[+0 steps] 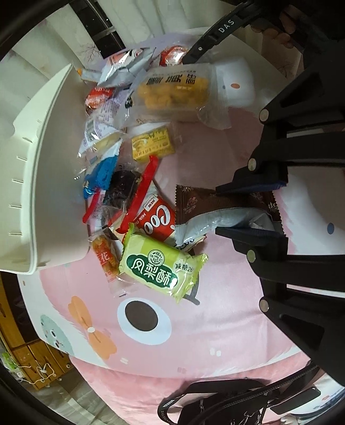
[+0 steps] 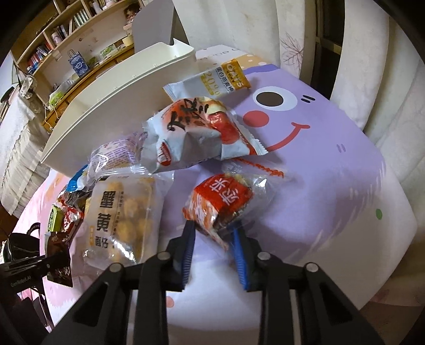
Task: Organize snacks
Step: 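Grasp the brown chocolate bar with the left tool while the right tool grasps a small nut bag, then carry the chocolate bar and nut bag over the white tray and release both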
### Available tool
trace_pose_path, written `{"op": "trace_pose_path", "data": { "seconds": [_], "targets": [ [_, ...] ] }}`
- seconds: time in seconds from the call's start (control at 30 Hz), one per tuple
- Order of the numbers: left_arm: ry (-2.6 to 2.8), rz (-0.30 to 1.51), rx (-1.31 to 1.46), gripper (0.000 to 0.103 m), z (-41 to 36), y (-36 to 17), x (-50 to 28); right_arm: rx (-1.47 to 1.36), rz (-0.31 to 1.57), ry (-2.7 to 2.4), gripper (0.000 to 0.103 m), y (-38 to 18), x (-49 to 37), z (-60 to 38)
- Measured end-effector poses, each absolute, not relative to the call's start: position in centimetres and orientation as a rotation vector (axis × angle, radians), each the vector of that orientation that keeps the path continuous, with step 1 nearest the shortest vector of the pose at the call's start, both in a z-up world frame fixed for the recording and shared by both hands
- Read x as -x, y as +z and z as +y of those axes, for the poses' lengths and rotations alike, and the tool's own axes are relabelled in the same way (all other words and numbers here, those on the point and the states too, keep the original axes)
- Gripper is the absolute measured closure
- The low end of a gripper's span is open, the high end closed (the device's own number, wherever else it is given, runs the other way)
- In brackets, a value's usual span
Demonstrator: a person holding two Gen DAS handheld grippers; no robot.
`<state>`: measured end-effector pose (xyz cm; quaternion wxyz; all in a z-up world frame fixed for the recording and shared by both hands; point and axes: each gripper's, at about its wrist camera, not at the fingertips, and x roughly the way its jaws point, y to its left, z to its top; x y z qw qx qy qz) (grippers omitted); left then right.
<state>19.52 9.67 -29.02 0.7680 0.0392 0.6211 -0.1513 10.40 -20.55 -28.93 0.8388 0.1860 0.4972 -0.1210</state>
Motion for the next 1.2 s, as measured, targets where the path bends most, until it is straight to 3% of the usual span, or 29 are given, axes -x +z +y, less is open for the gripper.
{"op": "trace_pose_path", "data": {
  "seconds": [0.67, 0.77, 1.0, 1.2],
  "targets": [
    [-0.392, 1.21, -0.113, 0.082, 13.2, -23.3, -12.7, -0.362, 0.972, -0.262, 0.089, -25.7, -4.8, -17.3],
    [-0.407, 1.192, -0.117, 0.082, 13.7, -22.4, -12.1, -0.341, 0.947, -0.255, 0.103, -24.7, -4.1, -16.7],
    [-0.431, 1.144, -0.111, 0.082, 14.5, -20.4, -11.5, -0.296, 0.893, -0.249, 0.103, -22.6, -3.1, -15.8],
    [-0.42, 1.134, -0.108, 0.082, 15.0, -19.6, -11.5, -0.447, 0.921, -0.245, 0.102, -23.6, -3.0, -17.3]
  ]
}}
